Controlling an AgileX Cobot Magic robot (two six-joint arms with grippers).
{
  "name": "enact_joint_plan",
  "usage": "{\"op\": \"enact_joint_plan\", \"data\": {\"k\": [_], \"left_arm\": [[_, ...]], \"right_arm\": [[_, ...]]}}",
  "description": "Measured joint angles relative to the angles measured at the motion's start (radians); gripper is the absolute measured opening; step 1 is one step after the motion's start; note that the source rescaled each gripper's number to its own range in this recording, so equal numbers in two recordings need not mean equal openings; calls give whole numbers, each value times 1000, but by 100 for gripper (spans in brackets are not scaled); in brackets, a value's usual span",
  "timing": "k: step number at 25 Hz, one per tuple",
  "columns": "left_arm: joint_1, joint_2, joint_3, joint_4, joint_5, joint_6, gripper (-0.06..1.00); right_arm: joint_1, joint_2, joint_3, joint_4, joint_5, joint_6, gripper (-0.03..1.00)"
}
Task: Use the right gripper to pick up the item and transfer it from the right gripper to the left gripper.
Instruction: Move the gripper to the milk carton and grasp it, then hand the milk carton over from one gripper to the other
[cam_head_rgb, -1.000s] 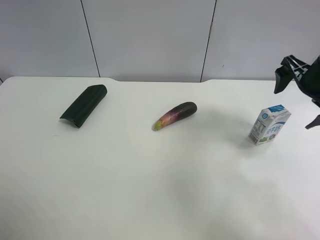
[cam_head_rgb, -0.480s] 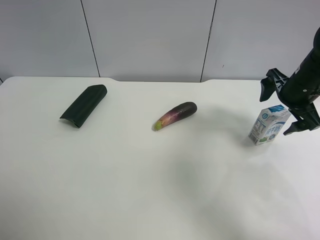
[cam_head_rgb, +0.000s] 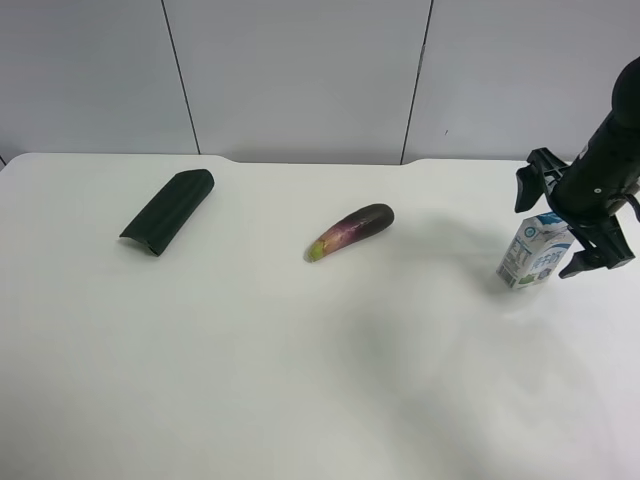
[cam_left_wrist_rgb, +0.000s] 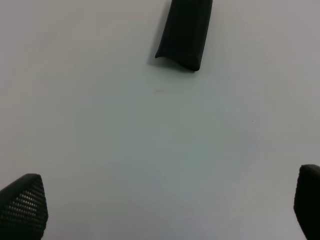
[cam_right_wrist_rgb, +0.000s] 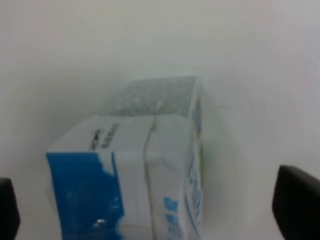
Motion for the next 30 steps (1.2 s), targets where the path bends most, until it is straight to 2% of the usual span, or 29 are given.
{"op": "enact_joint_plan", "data": {"k": [2, 3, 6, 8, 9, 16, 20, 26, 30], "left_arm": [[0, 0, 0, 0, 0, 0, 100], [0, 0, 0, 0, 0, 0, 100], [0, 0, 0, 0, 0, 0, 100], [0, 0, 0, 0, 0, 0, 100], [0, 0, 0, 0, 0, 0, 100], [0, 0, 0, 0, 0, 0, 100], [0, 0, 0, 0, 0, 0, 100], [0, 0, 0, 0, 0, 0, 100], [0, 0, 0, 0, 0, 0, 100]], "right_arm": [[0, 0, 0, 0, 5, 0, 92], [0, 0, 0, 0, 12, 0, 81], [0, 0, 0, 13, 41, 0, 46], [0, 0, 0, 28, 55, 0, 12], [0, 0, 0, 31, 62, 0, 0], [-2, 0, -1, 63, 76, -10, 2], [-2, -7, -1, 79, 84, -102, 2], [-2, -90, -1, 186, 99, -417, 2], [-2, -162, -1, 303, 114, -689, 2]]}}
